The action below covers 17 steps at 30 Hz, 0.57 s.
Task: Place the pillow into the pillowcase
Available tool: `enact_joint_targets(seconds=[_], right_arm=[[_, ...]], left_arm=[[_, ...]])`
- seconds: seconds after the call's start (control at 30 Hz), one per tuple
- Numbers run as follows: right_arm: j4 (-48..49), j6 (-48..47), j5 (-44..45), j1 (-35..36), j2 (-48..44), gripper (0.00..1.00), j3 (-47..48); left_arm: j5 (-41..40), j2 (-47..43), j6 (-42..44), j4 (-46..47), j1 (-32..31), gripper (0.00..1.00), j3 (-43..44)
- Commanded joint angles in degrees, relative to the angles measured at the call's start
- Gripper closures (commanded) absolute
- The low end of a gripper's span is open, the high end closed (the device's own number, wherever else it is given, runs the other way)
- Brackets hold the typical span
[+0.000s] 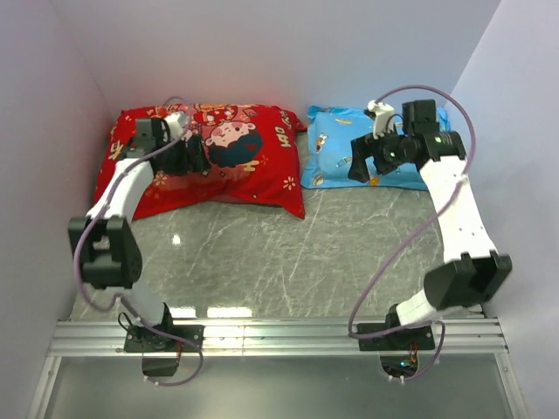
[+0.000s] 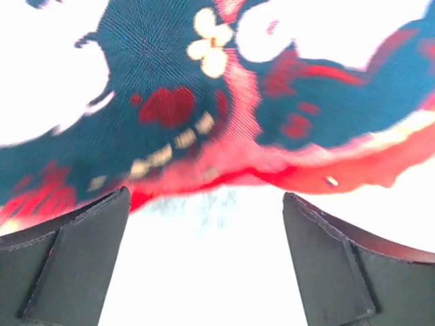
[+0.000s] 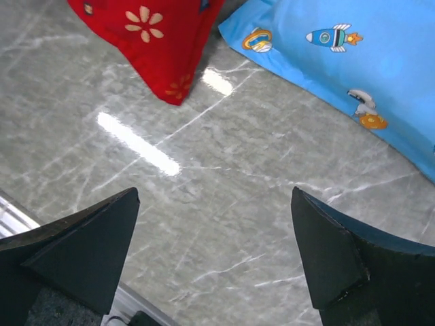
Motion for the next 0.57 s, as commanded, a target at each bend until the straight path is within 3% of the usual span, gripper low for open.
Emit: enact_joint_targets(seconds=[0.0, 0.1, 0.17, 0.37, 0.53], right_arm=[[4.8, 3.6, -2.2, -2.0, -6.4, 0.00, -6.1], [10.6, 7.4, -3.3, -3.3, -11.8, 0.00, -13.4], [13.5, 9.5, -3.3, -3.7, -15.1, 0.00, -16.6], [18.8, 11.2, -1.2, -3.7, -25.6, 0.00, -29.6], [19.9, 11.6, 0.9, -3.7, -31.2, 0.00, -35.1]], left_arm=[[0.2, -10.5, 3.4, -8.5, 1.9, 0.01, 3.7], [3.1, -15.8, 5.3, -13.6, 6.2, 0.01, 3.1], [0.7, -19.4, 7.2, -15.8, 6.8, 0.01, 0.9], [-0.4, -32.4, 12.8, -11.4, 7.0, 0.00, -13.0], [-4.1, -36.9, 12.8, -11.1, 6.3, 0.01, -16.5]])
